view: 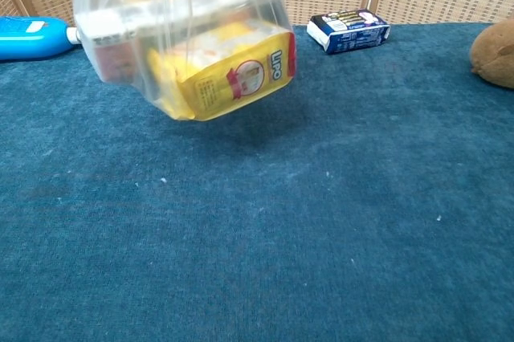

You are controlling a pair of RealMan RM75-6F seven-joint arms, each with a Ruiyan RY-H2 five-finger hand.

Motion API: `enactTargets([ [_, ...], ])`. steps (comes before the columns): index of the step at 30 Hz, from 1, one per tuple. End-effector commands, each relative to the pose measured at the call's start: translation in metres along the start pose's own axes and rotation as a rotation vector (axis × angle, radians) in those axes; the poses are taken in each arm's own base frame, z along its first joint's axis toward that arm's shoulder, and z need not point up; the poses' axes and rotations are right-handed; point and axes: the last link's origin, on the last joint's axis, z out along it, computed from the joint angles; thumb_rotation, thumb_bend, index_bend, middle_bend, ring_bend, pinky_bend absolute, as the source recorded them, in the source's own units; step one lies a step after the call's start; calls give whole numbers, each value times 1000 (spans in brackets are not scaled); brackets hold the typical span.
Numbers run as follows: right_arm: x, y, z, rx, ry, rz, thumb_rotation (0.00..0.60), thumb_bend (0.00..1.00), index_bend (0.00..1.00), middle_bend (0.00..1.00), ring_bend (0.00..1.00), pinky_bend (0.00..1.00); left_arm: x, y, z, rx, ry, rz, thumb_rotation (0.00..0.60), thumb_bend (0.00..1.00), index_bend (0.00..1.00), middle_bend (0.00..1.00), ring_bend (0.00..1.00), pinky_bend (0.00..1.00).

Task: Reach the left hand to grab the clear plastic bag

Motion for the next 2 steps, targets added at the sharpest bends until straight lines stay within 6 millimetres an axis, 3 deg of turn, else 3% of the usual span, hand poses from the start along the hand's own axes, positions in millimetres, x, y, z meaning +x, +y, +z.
enactTargets([
  [1, 0, 1, -1, -3, 1, 0, 274, 218, 339, 390, 353, 283, -2, -1, 4, 6, 2, -3, 467, 498, 678, 948, 904, 959],
  [2, 0, 1, -1, -4, 0, -2, 274, 218, 339, 391, 353, 283, -2, -2, 5, 8, 1, -3, 465, 498, 677, 948, 904, 959],
])
